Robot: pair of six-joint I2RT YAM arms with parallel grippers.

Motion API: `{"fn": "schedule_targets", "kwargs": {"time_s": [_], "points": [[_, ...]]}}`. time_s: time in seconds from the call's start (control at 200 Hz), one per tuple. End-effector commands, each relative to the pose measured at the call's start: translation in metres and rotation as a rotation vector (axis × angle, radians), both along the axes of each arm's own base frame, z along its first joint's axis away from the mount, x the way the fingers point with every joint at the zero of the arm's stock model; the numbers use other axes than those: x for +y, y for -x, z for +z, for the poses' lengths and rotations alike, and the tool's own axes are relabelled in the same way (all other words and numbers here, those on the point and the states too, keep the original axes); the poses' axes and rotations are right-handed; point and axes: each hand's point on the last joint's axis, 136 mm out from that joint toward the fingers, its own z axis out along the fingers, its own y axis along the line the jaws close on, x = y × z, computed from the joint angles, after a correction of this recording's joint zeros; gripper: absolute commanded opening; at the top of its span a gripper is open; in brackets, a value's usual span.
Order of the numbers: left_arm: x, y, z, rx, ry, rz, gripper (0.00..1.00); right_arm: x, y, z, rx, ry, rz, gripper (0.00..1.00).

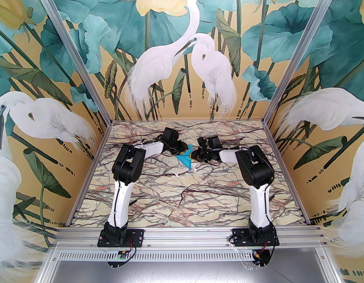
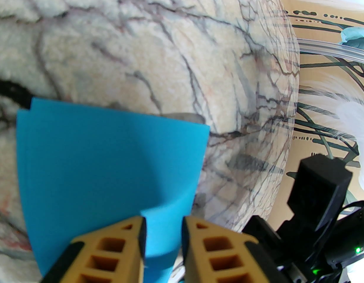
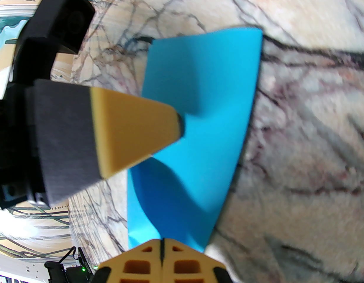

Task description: Fold a paper plane with a square sheet of paper (fold left side to right side)

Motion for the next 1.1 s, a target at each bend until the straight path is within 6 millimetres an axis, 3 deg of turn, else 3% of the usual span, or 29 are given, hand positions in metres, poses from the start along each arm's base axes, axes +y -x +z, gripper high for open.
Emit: {"fn": "schedule_targets", "kwargs": {"time_s": [0.0,0.67,0.96,1.095], "points": [[0.0039,0.0049,-0.0122,0.025,-0.028,-0.008,0.28,-0.0024,-0.0033,-0.0052,-0.005,0.016,0.011,0.00],[0.0016,0.0068,-0.0114,0.018,-0.017,-0.029,0.29,-0.0061,-0.0067,-0.0086,0.011,0.008,0.080,0.00],[0.0004,0.0069,-0.0107,0.017,-0.007,-0.028,0.29,-0.0046,-0.0076,-0.0104,0.022,-0.012,0.074,0.04],[0.0002,0.0072,-0.0072,0.010,-0.002,-0.032,0.29,-0.0048,-0.0078,-0.0124,0.023,-0.004,0.080,0.00]]}}
